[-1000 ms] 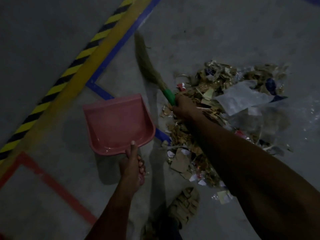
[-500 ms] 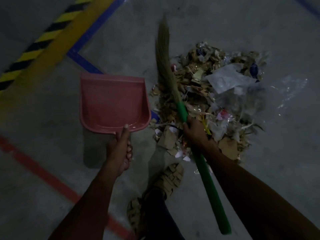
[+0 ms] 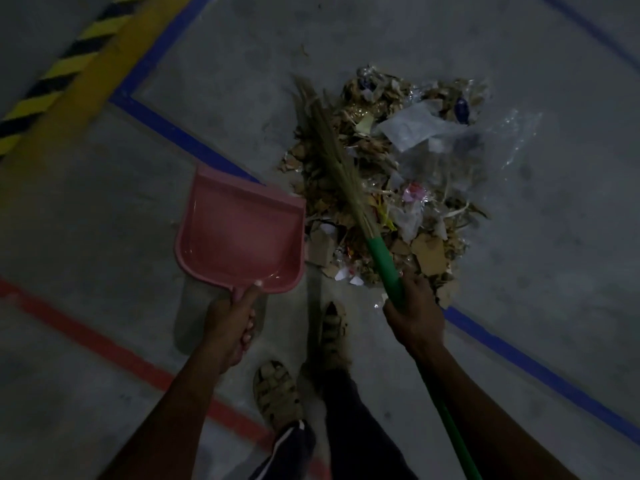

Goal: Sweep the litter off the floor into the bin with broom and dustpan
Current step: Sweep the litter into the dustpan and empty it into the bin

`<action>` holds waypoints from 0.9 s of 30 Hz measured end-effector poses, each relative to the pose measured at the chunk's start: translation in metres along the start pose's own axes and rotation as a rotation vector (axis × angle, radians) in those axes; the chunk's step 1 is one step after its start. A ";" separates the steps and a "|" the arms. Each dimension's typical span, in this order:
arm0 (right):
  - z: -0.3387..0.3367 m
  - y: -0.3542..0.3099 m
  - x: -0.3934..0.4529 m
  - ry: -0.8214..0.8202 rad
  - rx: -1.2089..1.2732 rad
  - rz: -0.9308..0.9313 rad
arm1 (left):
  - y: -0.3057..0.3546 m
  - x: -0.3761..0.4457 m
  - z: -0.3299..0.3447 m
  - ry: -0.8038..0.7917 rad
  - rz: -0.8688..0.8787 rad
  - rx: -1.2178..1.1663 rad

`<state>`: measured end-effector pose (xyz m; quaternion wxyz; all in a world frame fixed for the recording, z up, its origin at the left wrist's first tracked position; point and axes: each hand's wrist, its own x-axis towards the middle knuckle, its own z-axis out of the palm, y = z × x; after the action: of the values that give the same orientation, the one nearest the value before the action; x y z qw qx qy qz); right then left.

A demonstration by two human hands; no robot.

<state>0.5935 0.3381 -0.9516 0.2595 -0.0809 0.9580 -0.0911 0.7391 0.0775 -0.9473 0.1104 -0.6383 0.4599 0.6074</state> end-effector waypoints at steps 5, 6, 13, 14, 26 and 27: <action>0.005 0.039 -0.014 0.072 -0.112 0.003 | -0.034 -0.006 0.006 -0.050 0.011 0.044; 0.008 0.048 -0.014 0.068 -0.133 0.006 | -0.044 -0.008 0.010 -0.050 0.010 0.055; 0.038 0.098 -0.014 -0.121 -0.176 -0.074 | -0.113 -0.034 0.042 -0.028 -0.054 0.079; 0.040 0.104 -0.016 -0.137 -0.158 -0.094 | -0.122 -0.039 0.048 -0.025 -0.060 0.075; 0.055 0.177 0.011 -0.019 -0.154 -0.274 | -0.208 -0.026 0.143 0.067 -0.114 0.011; 0.060 0.182 0.018 -0.007 -0.179 -0.273 | -0.213 -0.022 0.148 0.080 -0.111 0.005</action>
<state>0.5894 0.5035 -1.0501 0.2397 -0.2334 0.9415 -0.0393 0.7966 0.3085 -1.0523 0.1272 -0.6863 0.4292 0.5733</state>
